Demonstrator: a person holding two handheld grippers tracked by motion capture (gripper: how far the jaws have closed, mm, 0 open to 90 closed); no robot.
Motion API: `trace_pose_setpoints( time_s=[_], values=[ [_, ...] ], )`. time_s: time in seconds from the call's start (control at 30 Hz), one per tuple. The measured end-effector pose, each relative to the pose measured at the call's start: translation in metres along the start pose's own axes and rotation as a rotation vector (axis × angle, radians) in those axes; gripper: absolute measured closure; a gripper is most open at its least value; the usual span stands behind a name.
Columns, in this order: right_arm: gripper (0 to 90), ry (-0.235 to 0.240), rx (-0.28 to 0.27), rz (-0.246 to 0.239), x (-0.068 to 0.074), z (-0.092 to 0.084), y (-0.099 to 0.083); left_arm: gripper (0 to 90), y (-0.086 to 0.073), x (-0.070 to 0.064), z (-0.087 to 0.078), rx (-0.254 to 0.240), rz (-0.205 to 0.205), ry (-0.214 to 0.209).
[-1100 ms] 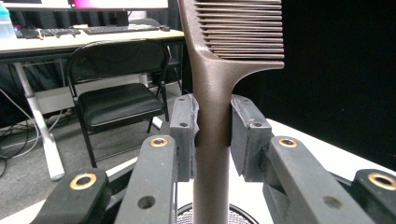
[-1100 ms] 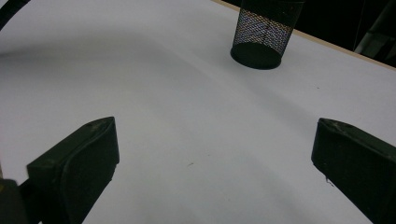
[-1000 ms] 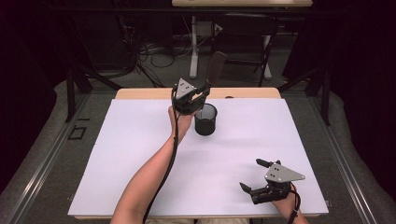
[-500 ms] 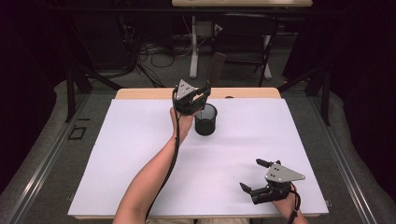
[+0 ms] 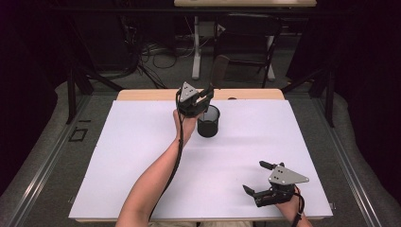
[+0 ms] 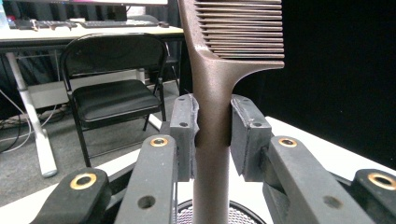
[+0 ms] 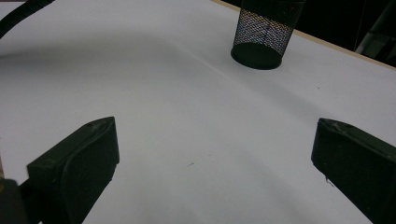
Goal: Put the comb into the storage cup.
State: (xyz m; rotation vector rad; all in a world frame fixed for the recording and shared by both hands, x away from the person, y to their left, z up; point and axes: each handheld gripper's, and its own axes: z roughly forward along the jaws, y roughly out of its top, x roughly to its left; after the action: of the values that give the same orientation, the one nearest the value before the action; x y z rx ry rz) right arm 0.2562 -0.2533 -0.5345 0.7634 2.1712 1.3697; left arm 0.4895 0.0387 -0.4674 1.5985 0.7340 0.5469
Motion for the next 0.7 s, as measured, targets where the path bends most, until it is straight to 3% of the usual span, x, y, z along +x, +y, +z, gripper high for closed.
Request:
trace_pose_setpoints(
  time_s=[0.7],
  values=[
    [0.7, -0.002, 0.002, 0.0, -0.0005, 0.0, -0.0001, 72.4, -0.0066, -0.0021, 0.0053, 0.034, 0.021, -0.006]
  ],
)
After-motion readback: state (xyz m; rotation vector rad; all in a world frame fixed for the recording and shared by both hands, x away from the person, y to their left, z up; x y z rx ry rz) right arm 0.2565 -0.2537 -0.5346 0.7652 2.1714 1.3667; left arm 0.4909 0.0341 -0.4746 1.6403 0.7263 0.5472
